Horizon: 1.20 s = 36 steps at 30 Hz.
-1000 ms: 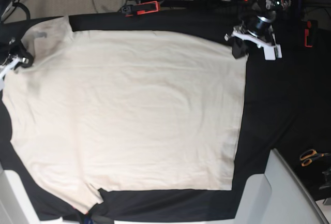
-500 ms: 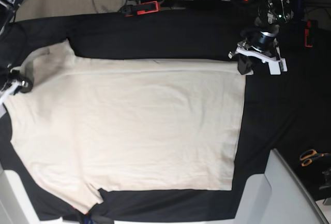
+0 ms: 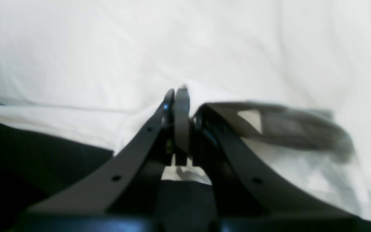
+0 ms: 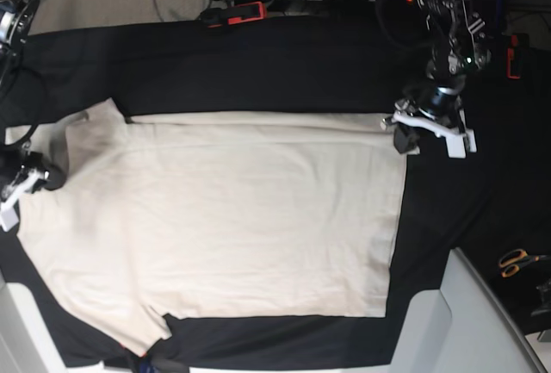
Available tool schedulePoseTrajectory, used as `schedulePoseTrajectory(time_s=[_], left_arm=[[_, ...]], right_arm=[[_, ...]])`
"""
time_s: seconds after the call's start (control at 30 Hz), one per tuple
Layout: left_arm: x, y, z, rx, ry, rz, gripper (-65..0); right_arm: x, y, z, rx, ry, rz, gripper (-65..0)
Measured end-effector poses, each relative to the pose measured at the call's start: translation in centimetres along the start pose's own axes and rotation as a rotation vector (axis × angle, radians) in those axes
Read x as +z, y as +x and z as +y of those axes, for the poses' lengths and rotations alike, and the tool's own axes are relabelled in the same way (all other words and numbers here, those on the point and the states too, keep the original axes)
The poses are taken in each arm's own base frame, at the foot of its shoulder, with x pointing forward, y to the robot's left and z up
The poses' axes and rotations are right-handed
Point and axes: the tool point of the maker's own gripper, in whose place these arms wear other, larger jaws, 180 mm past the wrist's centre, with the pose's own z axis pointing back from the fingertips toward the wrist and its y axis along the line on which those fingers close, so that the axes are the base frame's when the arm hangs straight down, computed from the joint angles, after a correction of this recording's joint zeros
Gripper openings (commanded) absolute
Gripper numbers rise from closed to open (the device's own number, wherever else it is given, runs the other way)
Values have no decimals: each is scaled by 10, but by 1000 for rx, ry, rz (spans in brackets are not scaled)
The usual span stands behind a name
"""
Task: Fold the T-shirt properly
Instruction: 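Lift the gripped edge and fold it back over the shirt body, then lay the folded strip down, open both grippers and raise them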
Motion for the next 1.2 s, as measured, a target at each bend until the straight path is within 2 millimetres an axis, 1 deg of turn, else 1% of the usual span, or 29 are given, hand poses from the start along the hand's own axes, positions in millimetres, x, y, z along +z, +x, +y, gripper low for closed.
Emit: schedulePoseTrajectory(time_s=[0.07,0.1,0.17,0.23,0.33,0.53,0.63,0.73,0.8,0.9,0.93,1.0,1.1,1.2], left_arm=[[-3,5,5,-57,34,4,-650],[-5,5,7,-89,50,16,-650],[-11,2,5,-108,55,39,-650],[-17,3,3,-118,60,48,-650],[-21,8,1,-116,56,40,-650],[-22,12,1,-121,55,35,-650],[-25,7,-8,-153,31,54,-650],[-28,2,-20,-175,0,71,-650],[-29,1,-22,-176,-4,72,-650],[-35,9,-20,-174,0,67,-650],[-39,13,-21,-174,0,63,-650],[-44,17,-24,-166,-9,55,-650],[-47,17,-25,-161,-10,58,-650],[-48,19,-26,-161,-9,56,-650]], right_arm=[[-3,-7,-4,-16,-4,17,-645],[-4,-11,-7,-21,-8,27,-645],[-7,-11,-9,-34,-10,29,-645],[-10,-3,-6,-46,2,9,-645],[-10,15,-1,-45,17,-47,-645],[-10,26,0,-40,17,-66,-645],[-6,39,0,4,1,-64,-645],[-6,57,2,65,-22,-87,-645],[-8,56,3,74,-26,-78,-645],[-13,41,0,66,-30,-38,-645],[-13,39,0,65,-31,-33,-645],[-13,42,0,68,-34,-35,-645],[-12,49,2,71,-29,-54,-645],[-12,49,2,71,-29,-53,-645]])
